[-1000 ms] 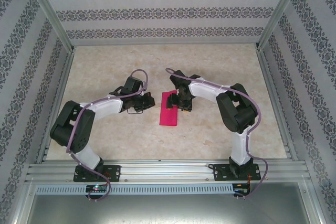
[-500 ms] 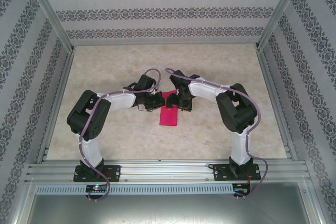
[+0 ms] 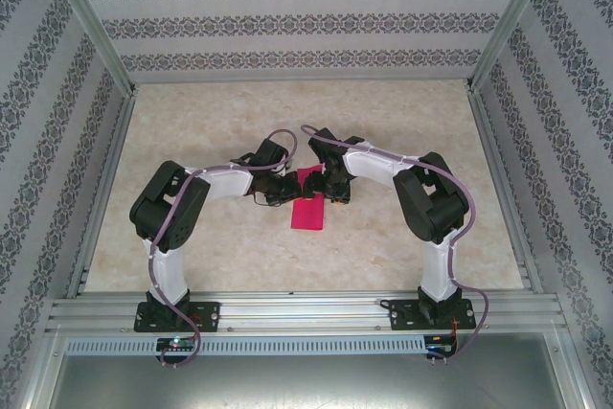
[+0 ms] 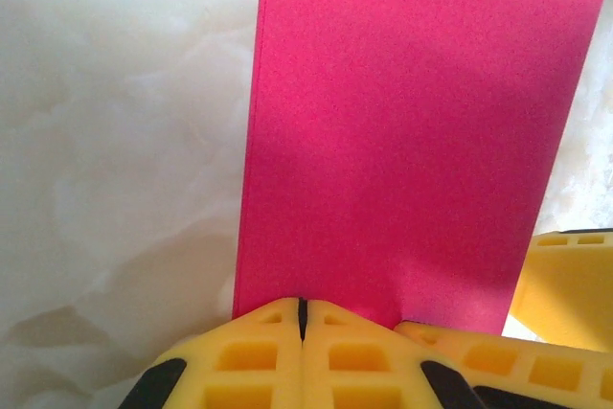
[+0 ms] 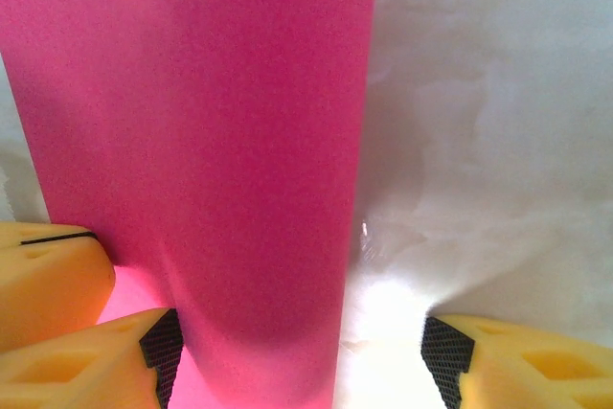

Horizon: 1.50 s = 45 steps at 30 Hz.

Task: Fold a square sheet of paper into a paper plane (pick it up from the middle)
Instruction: Hold the square sheet of paper at the center of the table, then fold the square sheet of paper in half at the center of the table.

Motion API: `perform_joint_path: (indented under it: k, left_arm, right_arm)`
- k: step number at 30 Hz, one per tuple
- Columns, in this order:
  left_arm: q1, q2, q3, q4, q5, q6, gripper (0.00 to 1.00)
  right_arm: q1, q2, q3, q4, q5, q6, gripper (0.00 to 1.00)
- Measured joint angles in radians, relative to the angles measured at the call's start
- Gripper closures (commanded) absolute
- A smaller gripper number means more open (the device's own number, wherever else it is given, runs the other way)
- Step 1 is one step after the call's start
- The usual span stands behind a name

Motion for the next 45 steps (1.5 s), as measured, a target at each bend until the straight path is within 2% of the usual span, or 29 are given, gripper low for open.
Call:
perform_joint_path:
  k: [10, 14, 16, 19, 21, 24, 26, 31, 45]
  left_arm:
    - [0.0, 0.0, -0.004, 0.003, -0.004, 0.0, 1.0]
    - [0.0, 0.0, -0.004, 0.003, -0.003, 0.0, 1.0]
    - [0.0, 0.0, -0.004, 0.003, -0.003, 0.0, 1.0]
    - [0.0, 0.0, -0.004, 0.003, -0.003, 0.0, 1.0]
    - [0.0, 0.0, -0.004, 0.003, -0.003, 0.001, 1.0]
    - [0.0, 0.0, -0.004, 0.003, -0.003, 0.001, 1.0]
    - [0.0, 0.0, -0.004, 0.003, -0.003, 0.001, 1.0]
    - [0.0, 0.0, -0.004, 0.003, -0.003, 0.001, 1.0]
    - [0.0, 0.0, -0.004, 0.003, -0.003, 0.001, 1.0]
  right_arm:
    - [0.0, -0.028, -0.019, 0.026, -0.005, 0.004, 0.26]
    - [-0.016, -0.127, -0.101, 0.097, 0.009, 0.006, 0.25]
    - [-0.035, -0.221, -0.163, 0.154, -0.001, 0.013, 0.3]
    - [-0.076, -0.369, -0.265, 0.299, -0.075, 0.05, 0.51]
    - [-0.093, -0.412, -0.314, 0.404, -0.14, 0.082, 0.65]
    - [-0.084, -0.385, -0.352, 0.522, -0.221, 0.12, 0.85]
    - [-0.069, -0.338, -0.365, 0.579, -0.265, 0.144, 0.93]
    - [-0.053, -0.254, -0.413, 0.671, -0.319, 0.184, 0.96]
    - [-0.095, -0.218, -0.509, 0.79, -0.38, 0.184, 0.94]
